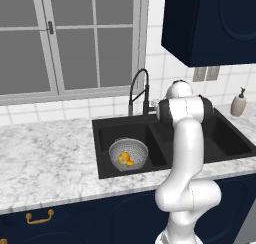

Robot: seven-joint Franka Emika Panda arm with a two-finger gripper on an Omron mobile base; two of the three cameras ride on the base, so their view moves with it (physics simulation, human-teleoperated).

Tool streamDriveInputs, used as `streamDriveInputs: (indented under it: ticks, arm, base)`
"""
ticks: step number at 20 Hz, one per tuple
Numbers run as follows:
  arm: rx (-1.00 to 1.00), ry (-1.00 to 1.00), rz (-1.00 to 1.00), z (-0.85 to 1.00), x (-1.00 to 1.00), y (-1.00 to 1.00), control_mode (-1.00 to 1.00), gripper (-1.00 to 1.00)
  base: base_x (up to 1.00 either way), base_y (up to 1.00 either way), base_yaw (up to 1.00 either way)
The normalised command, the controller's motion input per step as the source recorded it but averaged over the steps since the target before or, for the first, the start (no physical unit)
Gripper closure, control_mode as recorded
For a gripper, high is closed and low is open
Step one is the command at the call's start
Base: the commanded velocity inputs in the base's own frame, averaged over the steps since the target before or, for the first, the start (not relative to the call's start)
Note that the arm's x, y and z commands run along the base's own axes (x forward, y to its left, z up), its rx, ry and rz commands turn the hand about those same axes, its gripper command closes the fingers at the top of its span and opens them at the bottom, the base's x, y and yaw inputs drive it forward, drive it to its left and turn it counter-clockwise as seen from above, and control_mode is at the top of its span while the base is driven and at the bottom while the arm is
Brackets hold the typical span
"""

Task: Put the colander in the sink, put the kiwi, tangerine, orange in the colander, and turn on the sink faucet and pour water over the colander.

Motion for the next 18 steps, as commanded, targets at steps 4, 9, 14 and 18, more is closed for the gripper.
streamDriveInputs:
  ticks: [4, 9, 14, 18]
  arm:
    - [0.0, 0.0, 0.0, 0.0, 0.2, 0.01, -1.0, -1.0]
    - [0.0, 0.0, 0.0, -0.05, 0.11, 0.0, -1.0, -1.0]
    - [0.0, 0.0, 0.0, -0.07, 0.0, 0.0, -1.0, -1.0]
    - [0.0, 0.0, 0.0, 0.0, 0.0, -0.02, -1.0, -1.0]
  base:
    - [0.0, 0.0, 0.0]
    - [0.0, 0.0, 0.0]
    - [0.0, 0.0, 0.0]
    - [0.0, 0.0, 0.0]
